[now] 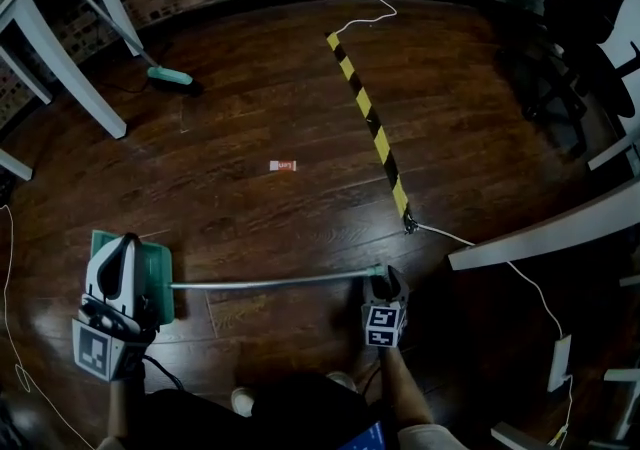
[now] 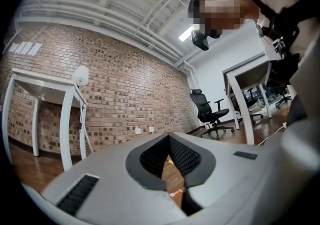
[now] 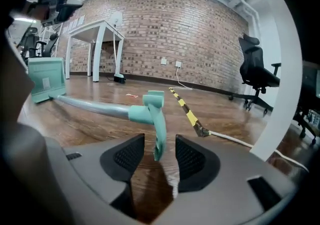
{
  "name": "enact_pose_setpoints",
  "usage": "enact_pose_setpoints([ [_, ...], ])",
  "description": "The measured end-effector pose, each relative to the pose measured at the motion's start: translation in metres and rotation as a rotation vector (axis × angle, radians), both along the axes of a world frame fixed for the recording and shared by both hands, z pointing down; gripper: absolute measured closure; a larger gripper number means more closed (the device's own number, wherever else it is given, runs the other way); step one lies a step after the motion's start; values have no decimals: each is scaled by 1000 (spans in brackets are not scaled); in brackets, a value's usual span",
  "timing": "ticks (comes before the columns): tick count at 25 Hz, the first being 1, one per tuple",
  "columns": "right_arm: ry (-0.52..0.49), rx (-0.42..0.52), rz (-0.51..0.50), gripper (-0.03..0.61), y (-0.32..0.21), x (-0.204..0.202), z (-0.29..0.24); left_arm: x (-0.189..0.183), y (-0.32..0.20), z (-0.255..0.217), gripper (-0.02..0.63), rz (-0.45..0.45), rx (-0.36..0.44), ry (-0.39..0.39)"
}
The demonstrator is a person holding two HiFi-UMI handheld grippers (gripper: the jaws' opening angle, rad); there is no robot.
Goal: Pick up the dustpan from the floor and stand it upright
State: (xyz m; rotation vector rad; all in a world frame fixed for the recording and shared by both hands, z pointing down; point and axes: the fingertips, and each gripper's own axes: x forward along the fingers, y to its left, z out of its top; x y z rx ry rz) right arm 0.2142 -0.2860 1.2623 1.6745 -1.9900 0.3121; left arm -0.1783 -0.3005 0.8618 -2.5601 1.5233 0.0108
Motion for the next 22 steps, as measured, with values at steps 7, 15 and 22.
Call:
enact_pose_setpoints([
  [7, 55, -42, 45, 518, -12, 5, 4, 5, 8, -3, 603, 22, -1, -2],
  [15, 33, 88, 61, 520, -33, -3, -60, 22, 5, -10, 603, 62, 26, 16],
  [22, 61, 269, 129, 516, -63, 18, -154, 11, 6, -18, 603, 35, 52, 64],
])
